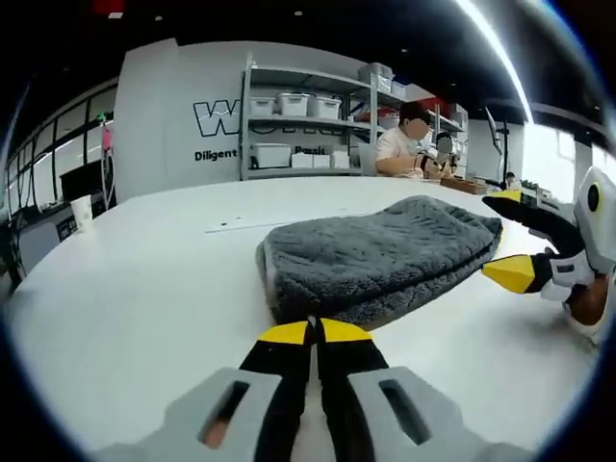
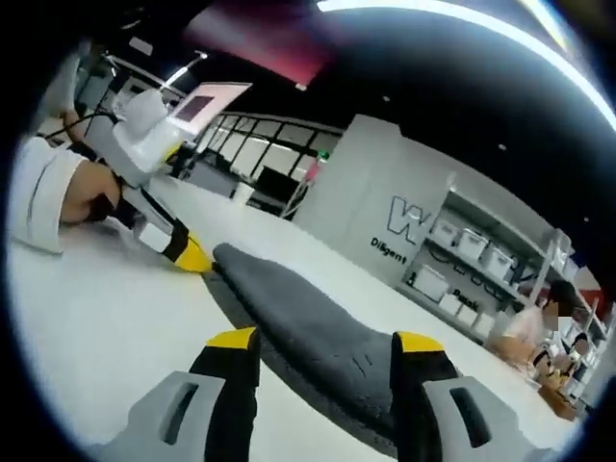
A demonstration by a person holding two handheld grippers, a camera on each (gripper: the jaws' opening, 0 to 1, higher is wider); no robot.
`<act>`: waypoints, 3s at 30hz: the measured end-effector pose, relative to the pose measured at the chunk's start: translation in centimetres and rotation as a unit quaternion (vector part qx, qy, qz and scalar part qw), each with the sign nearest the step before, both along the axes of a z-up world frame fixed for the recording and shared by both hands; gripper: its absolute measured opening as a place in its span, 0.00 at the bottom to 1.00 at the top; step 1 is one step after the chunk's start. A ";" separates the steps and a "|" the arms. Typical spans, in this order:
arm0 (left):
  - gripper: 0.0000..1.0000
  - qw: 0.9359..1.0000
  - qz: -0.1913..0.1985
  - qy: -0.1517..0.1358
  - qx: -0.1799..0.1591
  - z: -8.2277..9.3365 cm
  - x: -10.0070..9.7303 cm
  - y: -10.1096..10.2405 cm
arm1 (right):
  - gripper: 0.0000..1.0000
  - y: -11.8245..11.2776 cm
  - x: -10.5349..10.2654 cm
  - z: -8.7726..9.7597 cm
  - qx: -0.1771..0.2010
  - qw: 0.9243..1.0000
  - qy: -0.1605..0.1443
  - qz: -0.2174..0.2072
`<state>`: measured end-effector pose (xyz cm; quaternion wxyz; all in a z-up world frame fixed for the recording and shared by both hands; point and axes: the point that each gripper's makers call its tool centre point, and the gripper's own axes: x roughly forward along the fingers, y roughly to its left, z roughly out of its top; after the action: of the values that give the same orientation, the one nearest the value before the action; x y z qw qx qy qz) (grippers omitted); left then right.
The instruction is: Open the folded towel by lifting each exposed corner and separating the folded layers until the towel lies flat within the target outline without major curled edges
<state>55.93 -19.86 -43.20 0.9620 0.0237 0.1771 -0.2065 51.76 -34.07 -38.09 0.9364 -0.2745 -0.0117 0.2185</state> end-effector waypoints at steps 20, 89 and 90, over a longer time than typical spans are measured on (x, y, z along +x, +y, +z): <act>0.02 1.000 0.002 -0.004 0.010 -0.1 0.1 0.0 | 0.34 3.8 1.6 -0.8 -0.039 0.999 0.000 0.022; 0.02 1.000 0.000 -0.005 0.011 0.0 0.0 0.0 | 0.00 -0.6 5.4 0.5 -0.055 0.996 -0.031 -0.065; 0.02 1.000 0.000 -0.005 0.010 0.0 0.0 0.0 | 0.00 -0.8 5.4 0.6 -0.053 0.996 -0.031 -0.068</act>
<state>55.93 -19.87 -43.20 0.9624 0.0348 0.1748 -0.2048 57.15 -34.92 -37.53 0.9322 -0.3309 -0.0102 0.1466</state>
